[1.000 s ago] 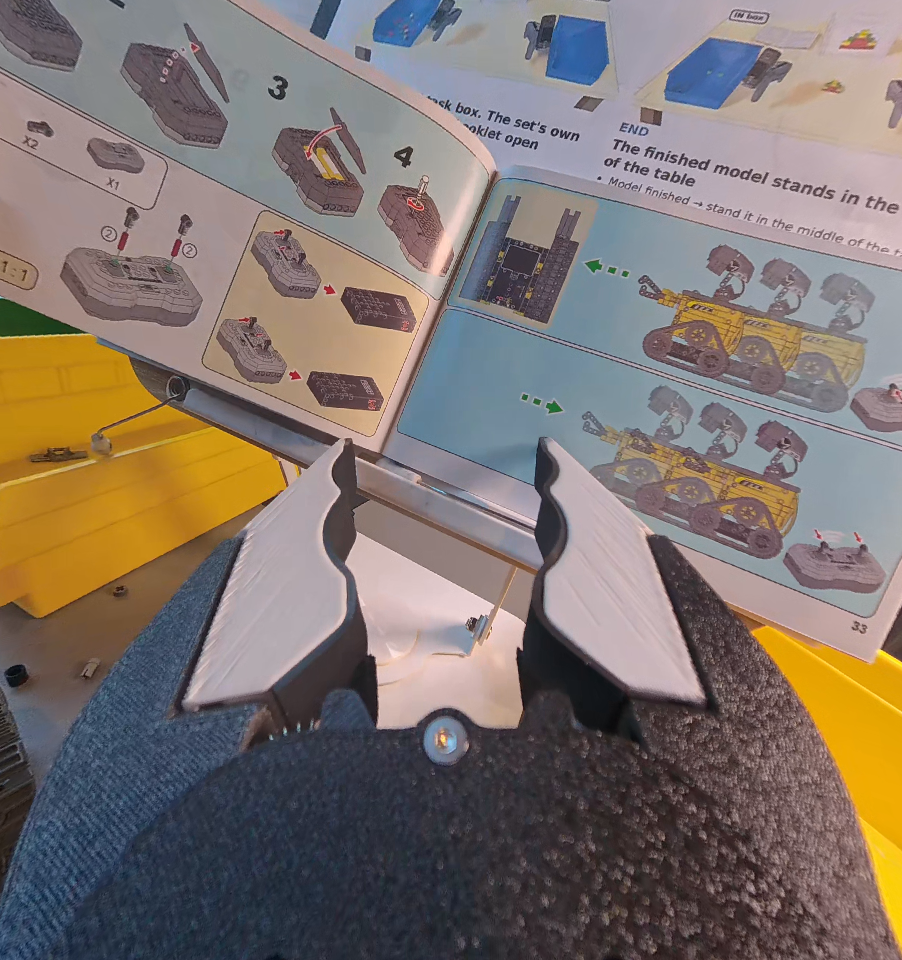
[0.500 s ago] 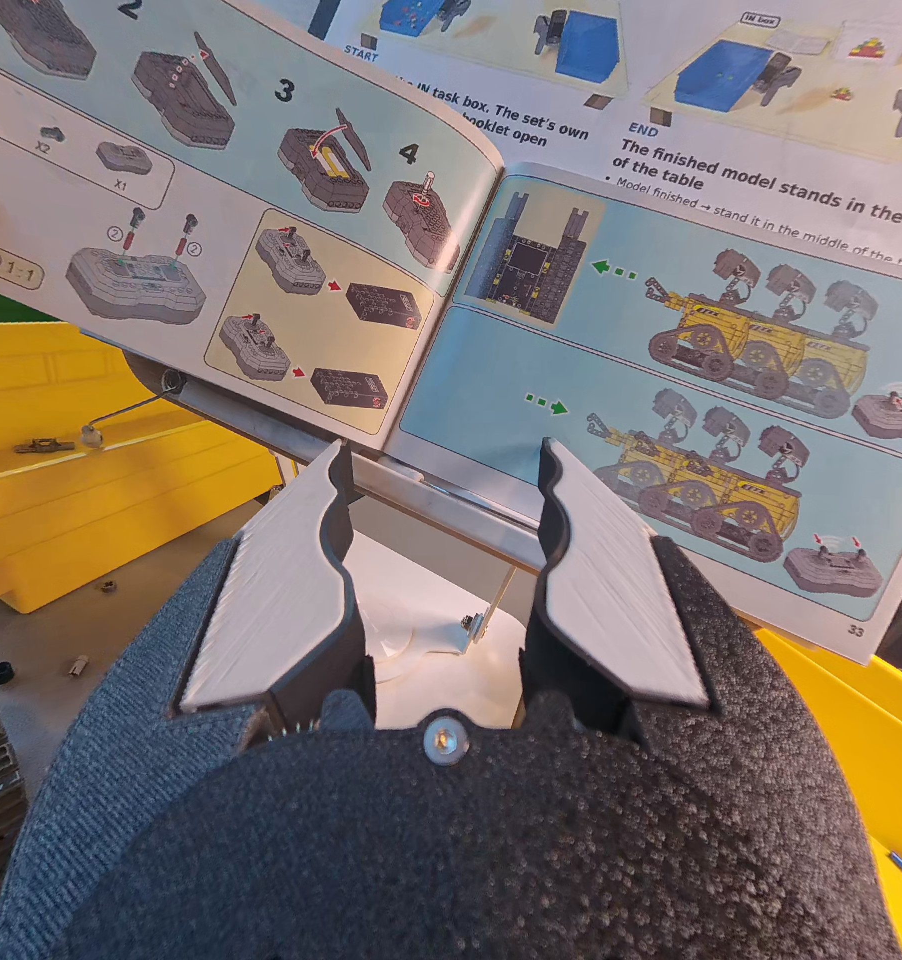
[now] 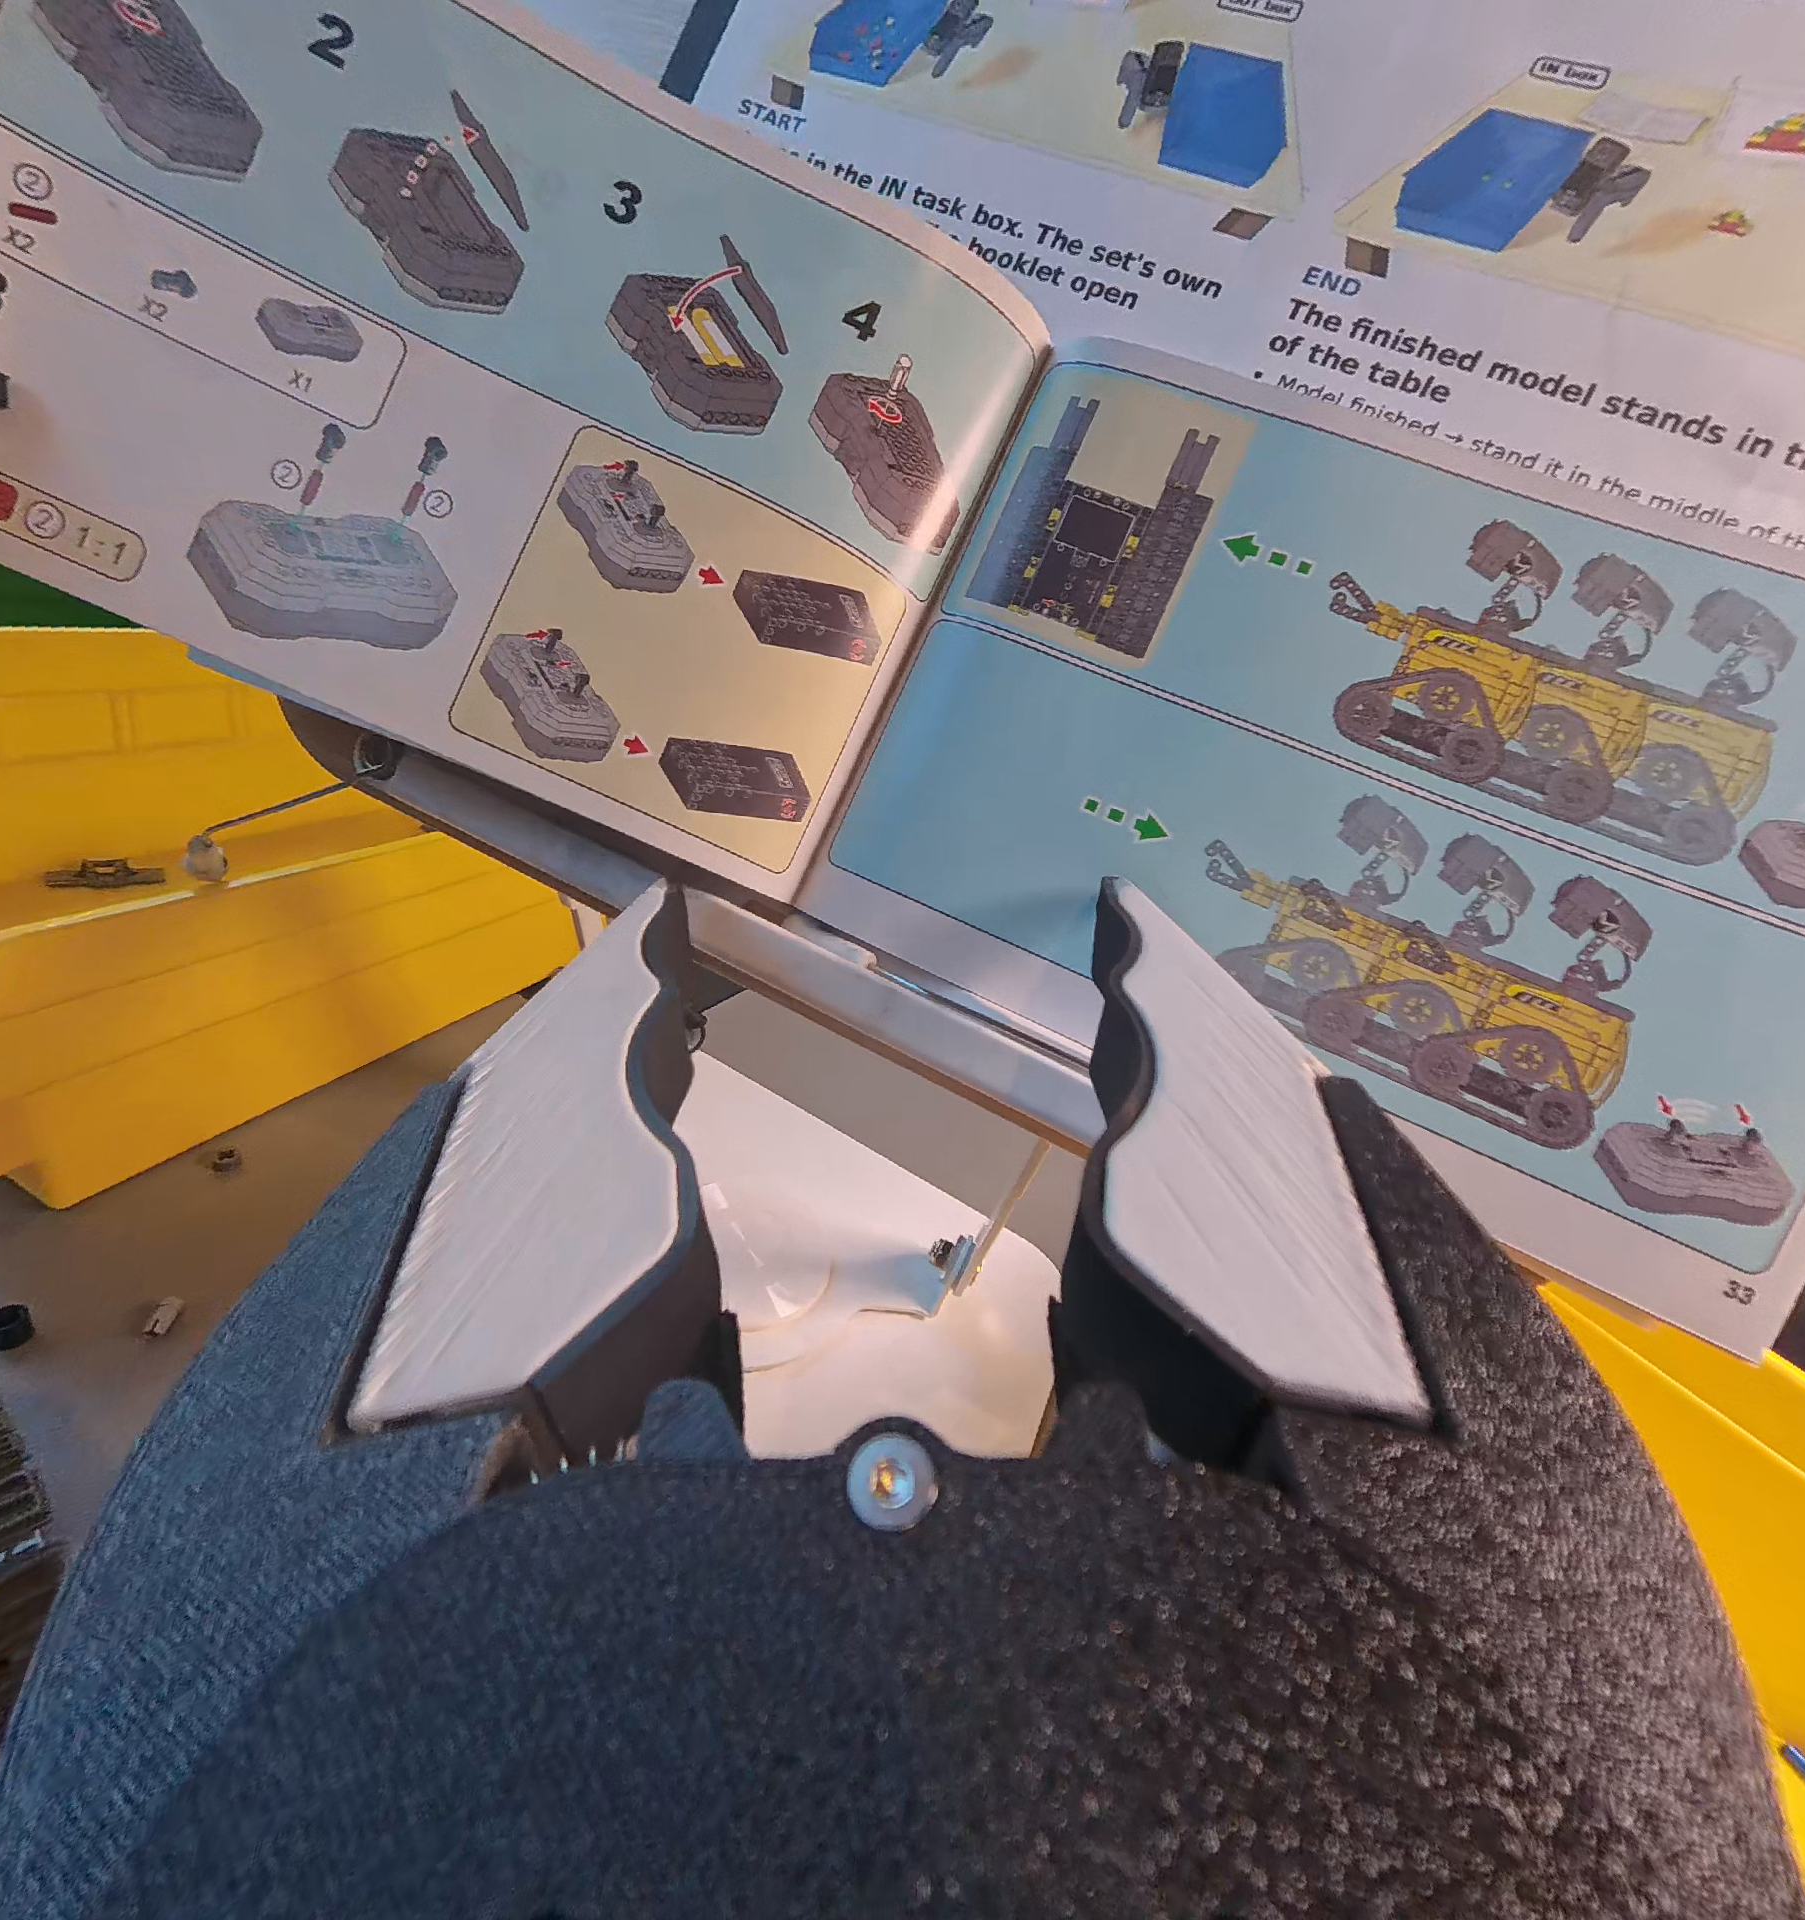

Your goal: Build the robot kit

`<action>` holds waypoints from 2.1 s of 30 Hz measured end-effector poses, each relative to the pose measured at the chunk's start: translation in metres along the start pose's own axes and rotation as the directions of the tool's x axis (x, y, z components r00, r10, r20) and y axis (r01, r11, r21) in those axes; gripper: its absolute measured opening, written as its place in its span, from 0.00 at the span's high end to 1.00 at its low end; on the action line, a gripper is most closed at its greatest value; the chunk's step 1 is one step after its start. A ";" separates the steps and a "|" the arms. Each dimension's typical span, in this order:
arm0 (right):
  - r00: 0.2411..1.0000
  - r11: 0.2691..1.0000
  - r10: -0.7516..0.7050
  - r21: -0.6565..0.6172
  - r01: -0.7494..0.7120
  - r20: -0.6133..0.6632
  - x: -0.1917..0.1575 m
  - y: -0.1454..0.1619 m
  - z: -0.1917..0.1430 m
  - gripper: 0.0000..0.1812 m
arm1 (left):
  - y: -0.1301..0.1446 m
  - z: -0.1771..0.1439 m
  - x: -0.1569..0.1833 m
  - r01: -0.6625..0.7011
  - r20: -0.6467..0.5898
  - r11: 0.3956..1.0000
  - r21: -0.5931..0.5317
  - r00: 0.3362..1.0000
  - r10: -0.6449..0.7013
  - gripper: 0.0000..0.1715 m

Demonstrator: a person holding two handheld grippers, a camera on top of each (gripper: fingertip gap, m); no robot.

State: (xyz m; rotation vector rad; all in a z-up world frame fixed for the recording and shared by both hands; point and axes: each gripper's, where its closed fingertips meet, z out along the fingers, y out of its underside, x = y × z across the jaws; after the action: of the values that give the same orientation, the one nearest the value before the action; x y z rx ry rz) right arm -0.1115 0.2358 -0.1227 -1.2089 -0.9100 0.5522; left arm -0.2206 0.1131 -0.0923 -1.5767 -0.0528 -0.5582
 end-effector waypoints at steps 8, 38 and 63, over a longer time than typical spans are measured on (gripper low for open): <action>0.992 0.992 -0.117 0.052 0.115 0.051 -0.024 -0.014 -0.003 0.50 | -0.006 0.001 0.019 0.032 -0.066 0.999 0.022 0.997 -0.030 1.00; 0.930 0.995 0.091 -0.012 -0.102 -0.356 0.167 0.006 -0.046 0.65 | 0.025 0.040 -0.034 -0.430 0.238 0.878 -0.212 0.848 0.473 0.81; 0.962 0.955 -0.272 -0.126 0.267 -0.022 -0.010 -0.023 0.022 0.67 | 0.021 0.056 -0.033 -0.587 0.270 0.774 -0.235 0.726 0.633 0.88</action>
State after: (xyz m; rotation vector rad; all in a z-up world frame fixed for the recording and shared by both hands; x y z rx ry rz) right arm -0.1373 0.2337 -0.1019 -1.1757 -1.0676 0.2560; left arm -0.2247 0.1736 -0.1230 -1.6859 0.2536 0.2451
